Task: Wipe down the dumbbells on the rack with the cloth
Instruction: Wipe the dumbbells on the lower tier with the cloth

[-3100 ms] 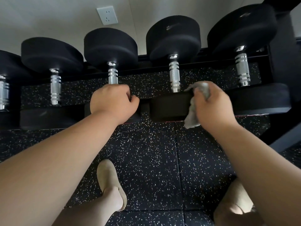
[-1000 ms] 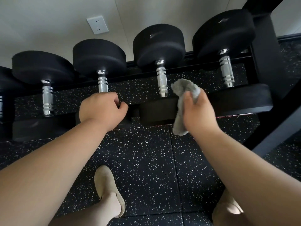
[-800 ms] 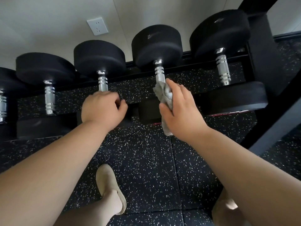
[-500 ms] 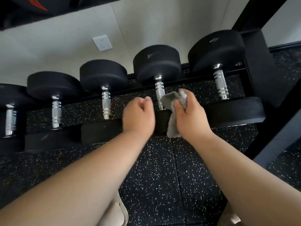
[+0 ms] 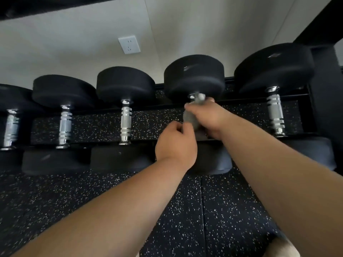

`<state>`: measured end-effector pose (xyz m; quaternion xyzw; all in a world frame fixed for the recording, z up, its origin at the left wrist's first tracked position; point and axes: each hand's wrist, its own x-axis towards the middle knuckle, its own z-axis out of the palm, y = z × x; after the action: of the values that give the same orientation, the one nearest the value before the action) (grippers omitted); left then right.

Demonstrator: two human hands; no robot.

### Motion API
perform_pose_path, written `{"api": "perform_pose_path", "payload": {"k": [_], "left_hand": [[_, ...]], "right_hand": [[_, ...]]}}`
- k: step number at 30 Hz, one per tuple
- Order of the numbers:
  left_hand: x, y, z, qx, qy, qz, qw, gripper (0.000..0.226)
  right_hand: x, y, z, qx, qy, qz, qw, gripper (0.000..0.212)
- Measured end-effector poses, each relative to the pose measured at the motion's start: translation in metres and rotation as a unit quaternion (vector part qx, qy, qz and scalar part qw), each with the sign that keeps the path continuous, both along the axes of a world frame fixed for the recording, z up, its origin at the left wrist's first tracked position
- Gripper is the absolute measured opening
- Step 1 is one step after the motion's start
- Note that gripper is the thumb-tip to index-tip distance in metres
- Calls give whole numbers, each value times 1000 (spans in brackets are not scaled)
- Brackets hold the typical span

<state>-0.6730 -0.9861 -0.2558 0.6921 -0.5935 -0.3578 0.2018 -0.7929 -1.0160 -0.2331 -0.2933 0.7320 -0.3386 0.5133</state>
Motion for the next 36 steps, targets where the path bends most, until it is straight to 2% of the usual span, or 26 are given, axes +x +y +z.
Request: {"api": "perform_pose_path", "payload": {"k": [2, 4, 6, 9, 12, 17, 19, 21, 22, 23, 25, 28, 30, 33, 34, 36], "left_hand": [[1, 0, -2, -1, 8, 9, 1000, 30], [1, 0, -2, -1, 27, 22, 999, 20], [1, 0, -3, 3, 43, 34, 998, 14], [1, -1, -2, 15, 53, 42, 998, 21], [1, -1, -1, 15, 51, 37, 998, 25], [1, 0, -2, 4, 45, 30, 999, 27], [1, 0, -1, 8, 39, 33, 999, 32], [1, 1, 0, 10, 39, 33, 999, 35], [1, 1, 0, 10, 39, 30, 999, 35], [1, 0, 0, 10, 38, 27, 999, 35], [1, -2, -1, 10, 38, 23, 999, 36], [2, -2, -3, 7, 40, 24, 999, 37], [2, -2, -4, 5, 42, 26, 999, 36], [2, -2, -3, 5, 40, 21, 999, 38], [3, -2, -4, 6, 38, 20, 999, 40], [3, -2, -5, 5, 35, 15, 999, 43]], "right_hand": [[2, -9, 3, 67, 110, 143, 981, 67], [1, -9, 8, 136, 214, 273, 928, 54], [-5, -7, 7, 183, 204, 309, 911, 18], [-12, 5, 1, 161, 190, 368, 896, 30], [-12, -2, 6, 66, 214, 290, 930, 35], [-3, -12, -12, 10, 195, 144, 970, 59], [-2, -15, -19, 21, 209, 174, 962, 56], [0, -15, -16, 122, 228, 272, 927, 31], [1, -14, -13, 167, 228, 292, 913, 29], [1, -15, -11, 172, 224, 285, 916, 33], [-6, -18, -11, 121, 259, 304, 909, 37], [-11, -28, -9, 71, 326, 301, 893, 18], [-6, -28, -12, 24, 339, 222, 914, 40], [-8, -25, -18, 4, 219, 124, 968, 61], [-10, -26, -22, 8, 186, 117, 976, 63], [-9, -21, -16, 60, 183, 203, 960, 49]]}}
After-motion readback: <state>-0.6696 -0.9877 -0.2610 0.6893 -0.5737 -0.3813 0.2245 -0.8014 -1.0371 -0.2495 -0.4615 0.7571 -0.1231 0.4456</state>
